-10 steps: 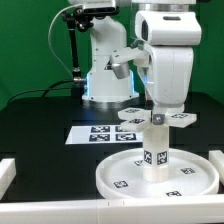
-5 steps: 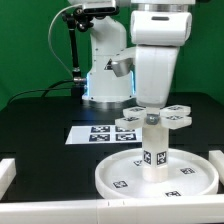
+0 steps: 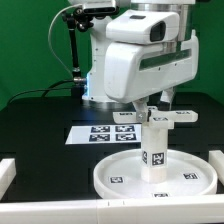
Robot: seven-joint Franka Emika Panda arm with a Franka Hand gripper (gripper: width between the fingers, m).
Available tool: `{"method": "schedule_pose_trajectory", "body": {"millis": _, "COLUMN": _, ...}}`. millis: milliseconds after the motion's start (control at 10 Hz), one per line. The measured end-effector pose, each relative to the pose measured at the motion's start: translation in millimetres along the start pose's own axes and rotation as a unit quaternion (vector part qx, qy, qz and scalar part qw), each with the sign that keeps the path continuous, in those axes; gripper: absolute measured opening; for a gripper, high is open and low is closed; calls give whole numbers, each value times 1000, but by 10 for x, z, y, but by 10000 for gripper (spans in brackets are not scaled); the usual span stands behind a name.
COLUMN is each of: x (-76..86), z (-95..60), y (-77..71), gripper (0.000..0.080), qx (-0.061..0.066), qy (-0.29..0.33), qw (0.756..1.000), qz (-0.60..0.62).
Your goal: Assemble round table
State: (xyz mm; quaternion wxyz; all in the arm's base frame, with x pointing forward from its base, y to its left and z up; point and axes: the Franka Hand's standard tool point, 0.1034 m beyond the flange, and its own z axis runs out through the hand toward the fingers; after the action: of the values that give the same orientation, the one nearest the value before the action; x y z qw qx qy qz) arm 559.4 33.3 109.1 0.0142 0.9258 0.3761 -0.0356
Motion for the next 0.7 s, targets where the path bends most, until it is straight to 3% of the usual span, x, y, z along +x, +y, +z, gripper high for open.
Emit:
{"method": "schedule_pose_trajectory", "body": {"millis": 200, "x": 2, "z": -2, "y": -1, "gripper": 438, "qx": 0, "qy": 0, "qw": 999, "qz": 54}}
{"method": "schedule_pose_trajectory", "body": {"millis": 300, "x": -3, "z": -1, "y": -4, "gripper": 438, "qx": 11, "qy": 6, "qw": 990, "qz": 143}}
{"method": "schedule_pose_trajectory", "body": {"millis": 500, "x": 9, "z": 1, "y": -21, "gripper": 439, "qx": 35, "qy": 14, "qw": 946, "qz": 321}}
{"method": "schedule_pose_trajectory", "body": {"millis": 700, "x": 19, "z": 3, "y": -24, "gripper": 439, "qx": 47, "qy": 17, "qw": 912, "qz": 406}}
